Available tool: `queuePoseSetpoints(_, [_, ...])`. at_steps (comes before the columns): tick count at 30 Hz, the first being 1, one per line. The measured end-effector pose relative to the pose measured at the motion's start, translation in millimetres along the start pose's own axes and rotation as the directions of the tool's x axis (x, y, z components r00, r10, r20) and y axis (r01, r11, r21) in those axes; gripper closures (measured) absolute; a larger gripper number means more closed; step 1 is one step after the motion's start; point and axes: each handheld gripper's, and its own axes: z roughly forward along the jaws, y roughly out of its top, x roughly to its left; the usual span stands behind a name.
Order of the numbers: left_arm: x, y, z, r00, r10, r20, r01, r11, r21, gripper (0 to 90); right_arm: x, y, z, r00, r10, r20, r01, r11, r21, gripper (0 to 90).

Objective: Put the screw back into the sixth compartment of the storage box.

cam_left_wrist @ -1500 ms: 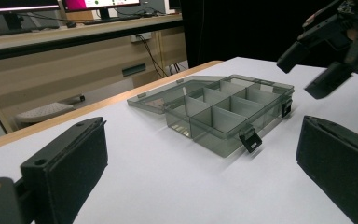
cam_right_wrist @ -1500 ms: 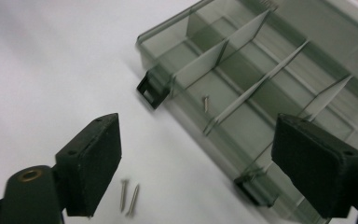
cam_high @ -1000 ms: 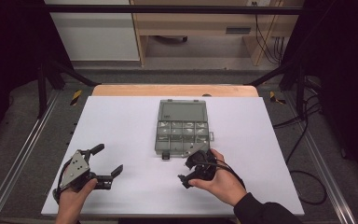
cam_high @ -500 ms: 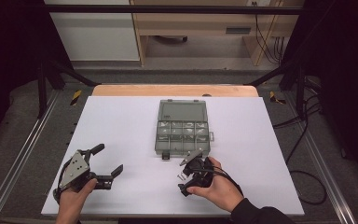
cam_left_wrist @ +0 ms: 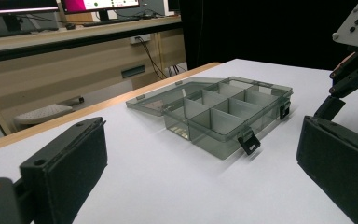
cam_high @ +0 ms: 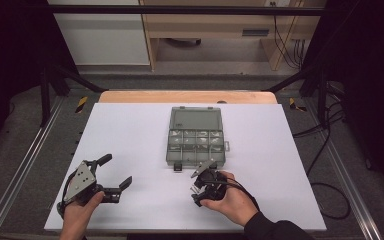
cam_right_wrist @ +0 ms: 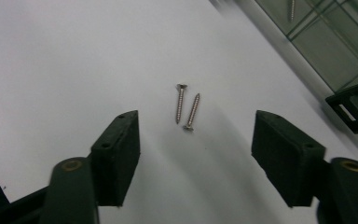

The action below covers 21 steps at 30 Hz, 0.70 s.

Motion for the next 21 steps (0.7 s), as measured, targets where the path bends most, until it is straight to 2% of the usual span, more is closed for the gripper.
queuePoseSetpoints(1, [-0.3, -0.1, 0.3, 1.0, -0.006, -0.001, 0.006, 1.0, -0.005, 1.5, -1.0, 0.5, -0.3, 1.0, -0.004, 0.005, 0.004, 1.0, 0.001, 39.1])
queuePoseSetpoints(2, [0.2, 0.0, -0.1, 1.0, 0.001, 0.0, -0.001, 1.0, 0.001, 1.5, -0.1, 1.7, -0.7, 0.9999, 0.015, -0.001, -0.015, 1.0, -0.005, 41.3])
queuePoseSetpoints(3, [0.2, 0.0, -0.1, 1.0, 0.001, 0.0, -0.001, 1.0, 0.001, 1.6, -2.3, 2.2, -1.3, 1.0, -0.003, 0.008, 0.003, 1.0, -0.004, 43.6])
queuePoseSetpoints(4, [-0.1, 0.0, 0.2, 1.0, -0.003, -0.001, 0.003, 1.0, -0.004, 1.6, -1.6, 3.5, -2.0, 0.9998, 0.02, -0.002, -0.02, 1.0, -0.01, 45.2])
queuePoseSetpoints(7, [0.2, 0.8, -1.0, 1.0, 0.005, -0.006, -0.005, 1.0, -0.006, 1.7, -4.0, 5.8, -3.7, 0.9998, 0.018, 0.007, -0.018, 1.0, -0.019, 50.5])
queuePoseSetpoints(8, [0.3, 1.0, -1.4, 1.0, 0.004, -0.008, -0.004, 1.0, -0.008, 1.7, -3.0, 6.8, -3.9, 0.9993, 0.038, -0.004, -0.038, 0.999, -0.027, 52.5])
queuePoseSetpoints(9, [-0.2, 0.9, -1.2, 0.9999, -0.006, -0.009, 0.005, 0.9998, -0.017, 1.7, -4.1, 7.2, -4.4, 0.9996, 0.027, 0.004, -0.027, 0.999, -0.024, 53.6])
queuePoseSetpoints(13, [0.7, 0.9, -1.6, 1.0, 0.001, -0.009, -0.001, 0.9999, -0.012, 1.7, -4.3, 9.3, -4.3, 0.9996, 0.026, 0.008, -0.026, 0.999, -0.021, 58.0])
queuePoseSetpoints(16, [0.7, 2.1, -2.7, 0.9998, 0.008, -0.017, -0.009, 0.9997, -0.021, 1.9, -3.9, 11.1, -3.2, 0.9988, 0.049, -0.01, -0.049, 0.998, -0.029, 61.5])
queuePoseSetpoints(17, [0.4, 2.4, -2.9, 0.9998, -0.001, -0.021, 0.0, 0.9994, -0.034, 2.0, -5.6, 11.3, -3.4, 0.9996, 0.029, 0.0, -0.029, 0.999, -0.023, 62.7])
queuePoseSetpoints(18, [1.4, 2.5, -4.1, 0.9997, 0.008, -0.023, -0.009, 0.9996, -0.027, 2.0, -5.6, 11.9, -3.3, 0.9993, 0.037, -0.001, -0.037, 0.999, -0.023, 63.5])
queuePoseSetpoints(20, [1.5, 2.1, -4.0, 0.9996, -0.006, -0.027, 0.005, 0.9993, -0.037, 2.0, -5.6, 13.3, -3.6, 0.9985, 0.054, -0.001, -0.054, 0.998, -0.021, 64.0])
queuePoseSetpoints(21, [1.8, 2.1, -4.1, 0.9997, -0.005, -0.024, 0.005, 0.9994, -0.033, 2.0, -7.7, 13.1, -3.9, 0.9993, 0.039, 0.0, -0.039, 0.999, -0.018, 64.3])
